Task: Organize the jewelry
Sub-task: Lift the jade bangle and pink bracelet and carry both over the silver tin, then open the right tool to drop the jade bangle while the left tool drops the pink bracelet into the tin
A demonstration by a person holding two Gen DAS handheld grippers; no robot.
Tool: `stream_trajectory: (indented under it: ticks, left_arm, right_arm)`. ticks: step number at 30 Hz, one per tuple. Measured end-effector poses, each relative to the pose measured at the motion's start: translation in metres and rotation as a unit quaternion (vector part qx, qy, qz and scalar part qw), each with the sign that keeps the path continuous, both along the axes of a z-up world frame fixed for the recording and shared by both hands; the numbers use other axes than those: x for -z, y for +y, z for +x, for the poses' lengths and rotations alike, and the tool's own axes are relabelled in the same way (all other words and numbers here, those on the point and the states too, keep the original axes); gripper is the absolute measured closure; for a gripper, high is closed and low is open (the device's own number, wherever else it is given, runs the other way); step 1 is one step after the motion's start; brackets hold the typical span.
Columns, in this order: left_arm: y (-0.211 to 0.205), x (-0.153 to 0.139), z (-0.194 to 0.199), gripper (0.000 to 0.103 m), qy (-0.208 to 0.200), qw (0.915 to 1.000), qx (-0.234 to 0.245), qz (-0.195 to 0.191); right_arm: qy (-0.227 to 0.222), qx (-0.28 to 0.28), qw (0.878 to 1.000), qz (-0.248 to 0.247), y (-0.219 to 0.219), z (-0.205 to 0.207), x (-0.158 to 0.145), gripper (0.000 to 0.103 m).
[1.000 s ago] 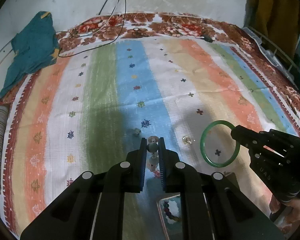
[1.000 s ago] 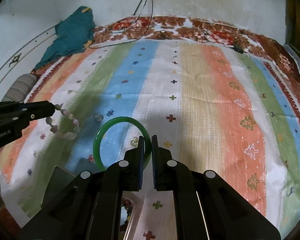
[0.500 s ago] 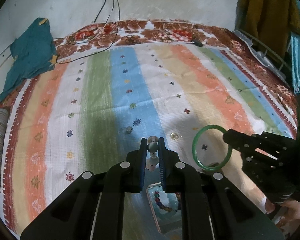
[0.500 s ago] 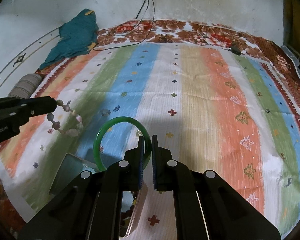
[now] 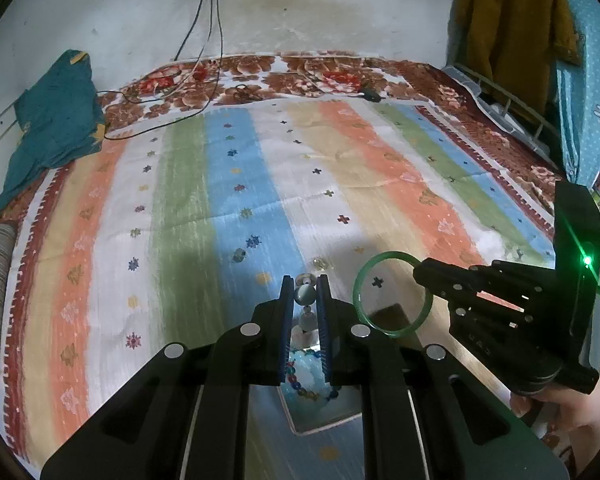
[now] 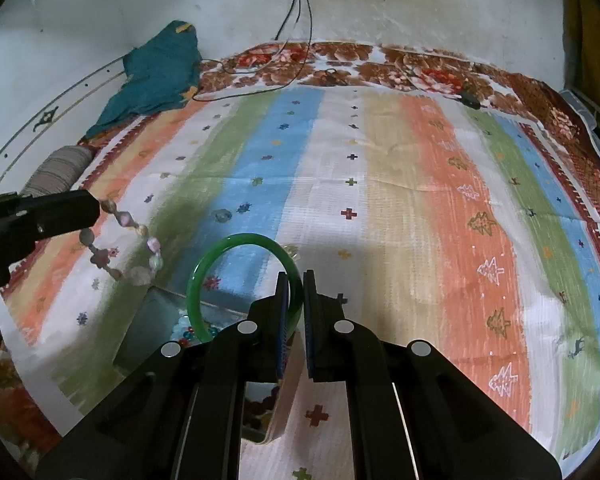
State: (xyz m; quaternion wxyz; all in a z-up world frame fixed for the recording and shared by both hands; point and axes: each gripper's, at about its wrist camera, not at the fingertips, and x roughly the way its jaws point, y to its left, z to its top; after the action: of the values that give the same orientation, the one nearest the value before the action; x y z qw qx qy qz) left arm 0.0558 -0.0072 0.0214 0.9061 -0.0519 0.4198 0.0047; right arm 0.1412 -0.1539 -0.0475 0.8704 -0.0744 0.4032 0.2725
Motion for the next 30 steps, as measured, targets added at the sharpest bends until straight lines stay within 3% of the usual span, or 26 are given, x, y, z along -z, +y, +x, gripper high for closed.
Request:
stream_trajectory:
  ticks: [23,26,27,30]
  left_arm:
    - [-0.018,0.009,-0.029,0.089,0.018,0.9998,0.009,0.008]
    - [-0.008,0.012,-0.028,0.062,0.027,0.9995,-0.015,0.006]
    - [-0.005,0.012,-0.027,0.062,0.028,0.9994,-0.022,0.006]
    - [0.01,0.013,-0.026,0.059,0.031,0.9984,-0.048,-0.006]
  right_arm:
    - [0.024,-0.037,0.999,0.007,-0.003,-0.034,0.003,0.095]
    - [0.042,-0.04,0.998,0.007,-0.004,-0.032,0.007,0.08]
    - [0.041,-0.035,0.999,0.006,-0.005,-0.031,0.008,0.064]
    - [0.042,-0.024,0.999,0.005,-0.01,-0.026,0.008,0.06]
